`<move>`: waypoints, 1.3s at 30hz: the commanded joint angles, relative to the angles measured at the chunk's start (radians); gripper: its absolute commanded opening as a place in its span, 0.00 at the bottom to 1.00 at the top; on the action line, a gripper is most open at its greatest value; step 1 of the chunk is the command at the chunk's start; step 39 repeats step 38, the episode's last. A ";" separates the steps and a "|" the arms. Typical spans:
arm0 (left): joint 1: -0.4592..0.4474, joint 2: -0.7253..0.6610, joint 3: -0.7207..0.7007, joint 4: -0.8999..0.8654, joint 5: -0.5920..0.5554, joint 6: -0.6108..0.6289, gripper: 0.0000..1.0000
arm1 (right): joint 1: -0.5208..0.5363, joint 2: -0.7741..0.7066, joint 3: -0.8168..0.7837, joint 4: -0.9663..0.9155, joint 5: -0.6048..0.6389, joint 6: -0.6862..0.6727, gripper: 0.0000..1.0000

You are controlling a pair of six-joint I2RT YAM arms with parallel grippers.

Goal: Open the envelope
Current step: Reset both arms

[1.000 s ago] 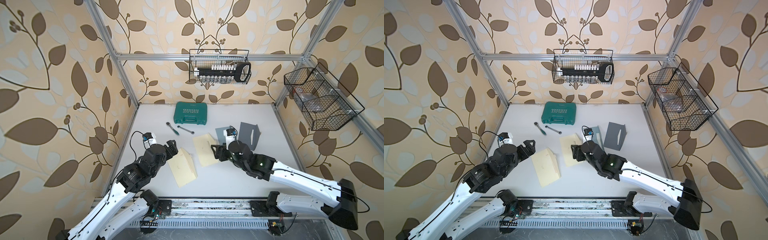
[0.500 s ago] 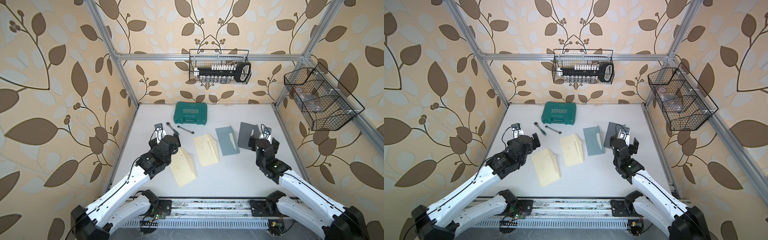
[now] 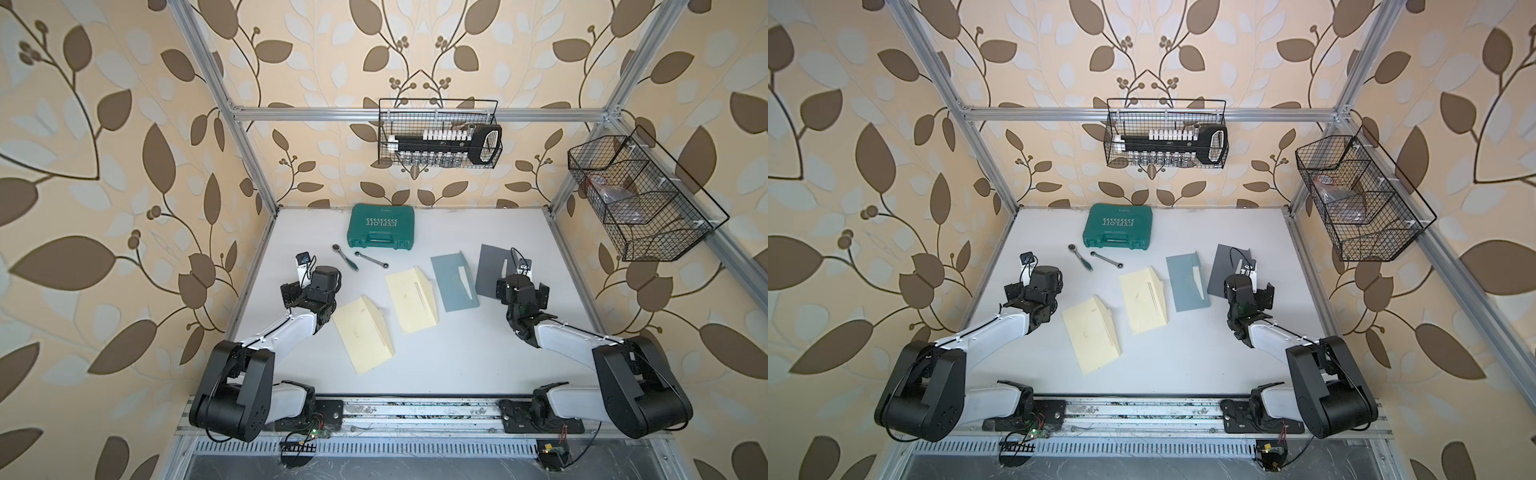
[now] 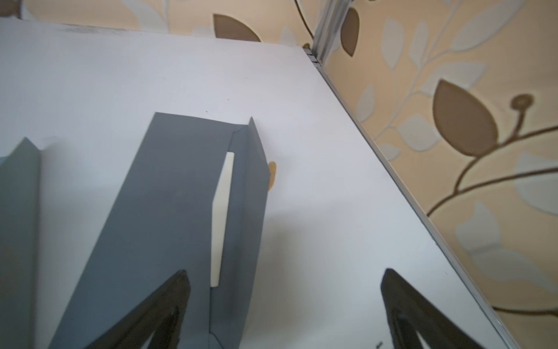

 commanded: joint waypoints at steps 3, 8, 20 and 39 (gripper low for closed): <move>0.001 0.075 -0.102 0.406 0.180 0.151 0.99 | -0.013 0.020 -0.031 0.217 -0.273 -0.157 0.98; 0.010 0.158 -0.147 0.573 0.225 0.178 0.99 | -0.084 0.144 -0.133 0.530 -0.277 -0.105 0.98; 0.125 0.200 -0.153 0.589 0.413 0.123 0.99 | -0.138 0.170 -0.063 0.406 -0.336 -0.063 0.98; 0.125 0.190 -0.160 0.587 0.415 0.119 0.99 | -0.132 0.171 -0.061 0.404 -0.338 -0.066 0.98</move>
